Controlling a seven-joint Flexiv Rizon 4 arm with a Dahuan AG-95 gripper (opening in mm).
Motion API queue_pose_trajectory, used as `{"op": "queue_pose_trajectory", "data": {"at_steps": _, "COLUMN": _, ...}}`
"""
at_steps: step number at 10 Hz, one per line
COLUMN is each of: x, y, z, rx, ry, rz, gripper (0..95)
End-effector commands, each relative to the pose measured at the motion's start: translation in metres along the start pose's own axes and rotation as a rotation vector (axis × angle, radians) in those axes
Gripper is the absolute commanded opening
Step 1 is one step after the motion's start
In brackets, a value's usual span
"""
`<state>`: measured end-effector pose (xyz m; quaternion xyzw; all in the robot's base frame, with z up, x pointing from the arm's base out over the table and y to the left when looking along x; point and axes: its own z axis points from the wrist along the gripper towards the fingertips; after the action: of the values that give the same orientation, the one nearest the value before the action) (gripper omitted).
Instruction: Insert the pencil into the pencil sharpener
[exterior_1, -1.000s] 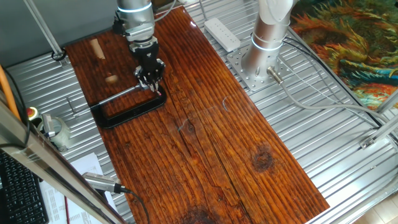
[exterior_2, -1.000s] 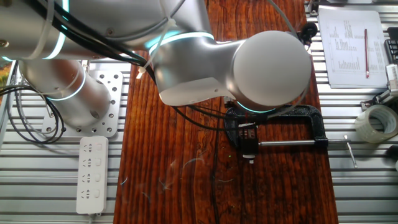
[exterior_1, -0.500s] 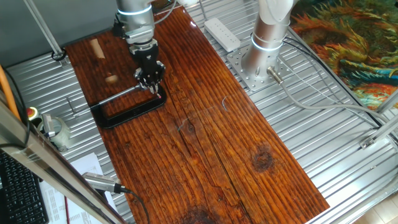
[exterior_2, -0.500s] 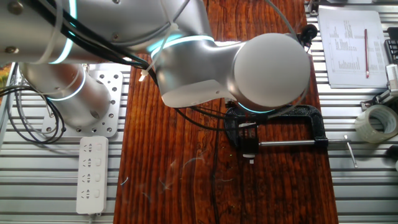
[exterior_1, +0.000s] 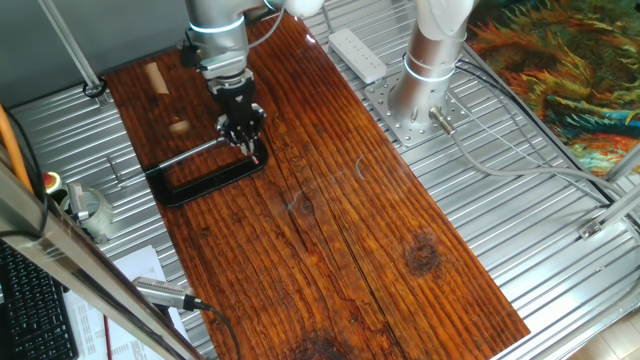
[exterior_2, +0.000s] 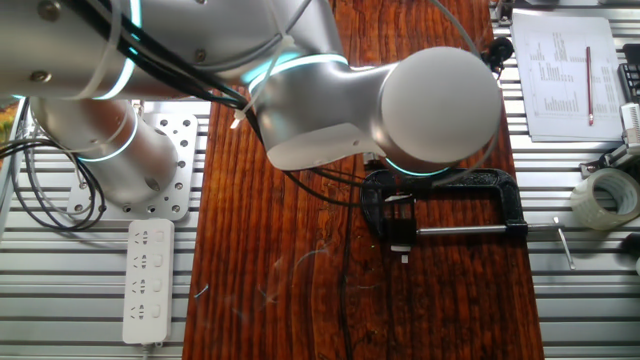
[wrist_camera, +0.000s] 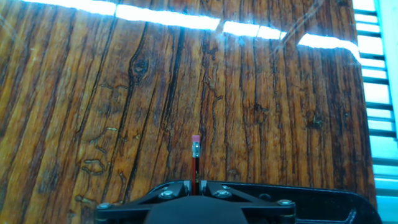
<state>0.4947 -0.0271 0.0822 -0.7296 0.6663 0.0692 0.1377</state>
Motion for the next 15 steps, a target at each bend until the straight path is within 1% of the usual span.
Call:
{"op": "queue_pose_trajectory", "data": {"at_steps": 1, "x": 0.000, "y": -0.002, "z": 0.006, "rx": 0.003, "ry": 0.006, "rz": 0.002, "gripper": 0.0}}
{"op": "queue_pose_trajectory", "data": {"at_steps": 3, "x": 0.000, "y": -0.002, "z": 0.009, "rx": -0.003, "ry": 0.010, "rz": 0.010, "gripper": 0.0}}
{"op": "queue_pose_trajectory", "data": {"at_steps": 4, "x": -0.002, "y": -0.004, "z": 0.011, "rx": -0.014, "ry": 0.022, "rz": 0.013, "gripper": 0.0}}
{"op": "queue_pose_trajectory", "data": {"at_steps": 7, "x": -0.004, "y": -0.005, "z": 0.017, "rx": -0.016, "ry": 0.040, "rz": 0.017, "gripper": 0.0}}
{"op": "queue_pose_trajectory", "data": {"at_steps": 11, "x": -0.004, "y": -0.005, "z": 0.020, "rx": -0.016, "ry": 0.036, "rz": 0.021, "gripper": 0.0}}
{"op": "queue_pose_trajectory", "data": {"at_steps": 15, "x": -0.003, "y": -0.005, "z": 0.023, "rx": -0.014, "ry": 0.040, "rz": 0.022, "gripper": 0.0}}
